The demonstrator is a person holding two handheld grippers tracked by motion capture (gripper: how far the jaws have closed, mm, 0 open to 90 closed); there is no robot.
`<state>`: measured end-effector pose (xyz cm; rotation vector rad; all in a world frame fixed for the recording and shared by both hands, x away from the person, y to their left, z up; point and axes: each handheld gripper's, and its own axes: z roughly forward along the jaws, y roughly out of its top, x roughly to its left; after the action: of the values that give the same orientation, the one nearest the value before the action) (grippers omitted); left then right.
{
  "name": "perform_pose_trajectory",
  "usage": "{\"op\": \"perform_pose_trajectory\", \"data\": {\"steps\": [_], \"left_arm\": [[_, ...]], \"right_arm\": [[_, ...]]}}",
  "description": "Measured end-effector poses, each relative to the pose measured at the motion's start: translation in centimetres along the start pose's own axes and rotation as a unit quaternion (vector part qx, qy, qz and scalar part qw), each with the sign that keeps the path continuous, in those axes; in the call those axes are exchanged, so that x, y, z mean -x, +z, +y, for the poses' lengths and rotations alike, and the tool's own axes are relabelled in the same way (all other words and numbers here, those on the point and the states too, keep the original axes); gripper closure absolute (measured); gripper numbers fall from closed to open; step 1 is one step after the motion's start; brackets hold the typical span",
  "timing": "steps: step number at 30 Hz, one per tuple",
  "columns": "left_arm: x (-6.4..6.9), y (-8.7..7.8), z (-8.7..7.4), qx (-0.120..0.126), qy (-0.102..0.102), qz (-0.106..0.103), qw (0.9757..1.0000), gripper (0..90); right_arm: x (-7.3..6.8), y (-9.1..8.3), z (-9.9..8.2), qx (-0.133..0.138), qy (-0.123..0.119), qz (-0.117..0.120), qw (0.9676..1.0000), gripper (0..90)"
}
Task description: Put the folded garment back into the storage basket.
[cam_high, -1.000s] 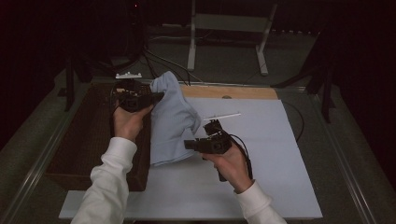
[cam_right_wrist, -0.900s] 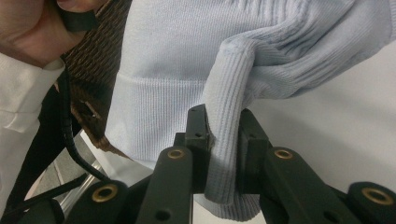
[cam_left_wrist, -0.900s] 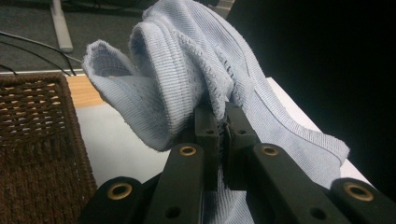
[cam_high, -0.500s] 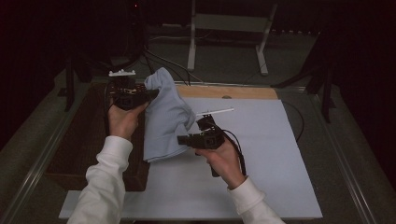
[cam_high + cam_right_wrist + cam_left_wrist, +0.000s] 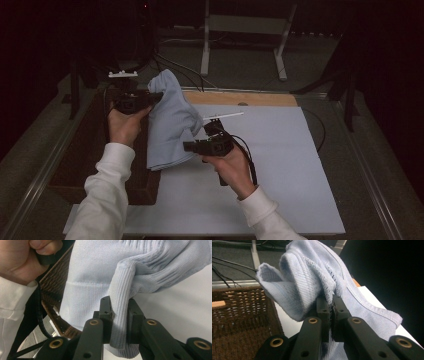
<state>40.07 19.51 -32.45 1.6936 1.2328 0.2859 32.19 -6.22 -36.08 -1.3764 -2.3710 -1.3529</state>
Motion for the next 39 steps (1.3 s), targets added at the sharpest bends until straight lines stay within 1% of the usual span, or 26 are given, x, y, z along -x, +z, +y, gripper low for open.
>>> {"op": "perform_pose_trajectory", "data": {"steps": [6, 11, 16, 19, 21, 33, 39], "left_arm": [[-0.5, -0.4, 0.3, 0.0, 0.0, 0.002, 1.0, 87.5], [-1.0, -0.5, 0.3, -0.008, 0.002, 0.009, 0.9999, 87.5], [-1.4, -0.8, 0.4, -0.006, 0.001, 0.011, 0.9999, 87.5], [-1.8, -1.0, 0.4, -0.007, -0.004, 0.017, 0.9998, 87.5], [-2.1, -1.1, 0.4, -0.009, -0.002, 0.02, 0.9998, 87.5], [-3.0, -1.9, 0.3, -0.009, -0.003, 0.027, 0.9996, 87.5], [-3.5, -2.2, 0.3, -0.01, -0.002, 0.027, 0.9996, 87.5]], "right_arm": [[-0.3, 0.4, 0.3, 0.005, 0.002, 0.004, 1.0, 79.2], [-0.6, 0.9, 0.4, 0.002, 0.006, 0.004, 1.0, 79.2], [-0.9, 1.2, 0.6, 0.002, 0.002, 0.005, 1.0, 79.2], [-1.2, 1.3, 0.8, 0.006, 0.003, 0.011, 0.9999, 79.2], [-1.4, 1.4, 0.8, 0.008, 0.002, 0.013, 0.9999, 79.2], [-1.9, 2.5, 0.8, 0.01, 0.0, 0.024, 0.9997, 79.2], [-2.2, 2.9, 0.8, 0.013, 0.0, 0.029, 0.9995, 79.2]]}}
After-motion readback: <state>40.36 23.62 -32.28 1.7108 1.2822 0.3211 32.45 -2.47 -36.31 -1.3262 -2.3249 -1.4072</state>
